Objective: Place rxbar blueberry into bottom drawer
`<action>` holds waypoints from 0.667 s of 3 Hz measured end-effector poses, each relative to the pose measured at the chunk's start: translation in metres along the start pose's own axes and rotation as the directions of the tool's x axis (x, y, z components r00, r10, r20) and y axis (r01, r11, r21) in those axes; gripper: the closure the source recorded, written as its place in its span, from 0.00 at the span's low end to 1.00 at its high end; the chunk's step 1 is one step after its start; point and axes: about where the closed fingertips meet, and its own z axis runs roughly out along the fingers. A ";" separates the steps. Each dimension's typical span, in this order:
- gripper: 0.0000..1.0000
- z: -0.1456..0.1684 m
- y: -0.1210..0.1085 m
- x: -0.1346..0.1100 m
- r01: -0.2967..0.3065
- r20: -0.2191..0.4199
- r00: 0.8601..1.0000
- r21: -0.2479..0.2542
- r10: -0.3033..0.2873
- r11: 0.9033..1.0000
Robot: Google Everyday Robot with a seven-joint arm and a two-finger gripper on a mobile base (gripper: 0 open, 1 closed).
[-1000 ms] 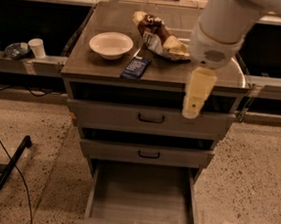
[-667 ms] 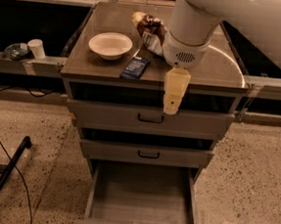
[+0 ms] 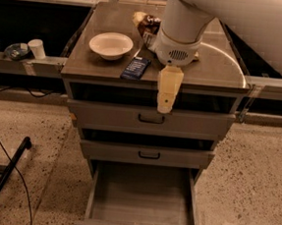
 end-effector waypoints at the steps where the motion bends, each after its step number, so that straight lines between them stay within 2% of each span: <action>1: 0.00 0.008 -0.036 -0.038 0.012 0.068 0.998 -0.007 -0.011 1.000; 2: 0.00 0.018 -0.066 -0.066 -0.004 0.114 0.993 0.006 0.003 1.000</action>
Offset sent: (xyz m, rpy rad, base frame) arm 0.1050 0.0983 0.0092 0.1692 -0.0223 0.0126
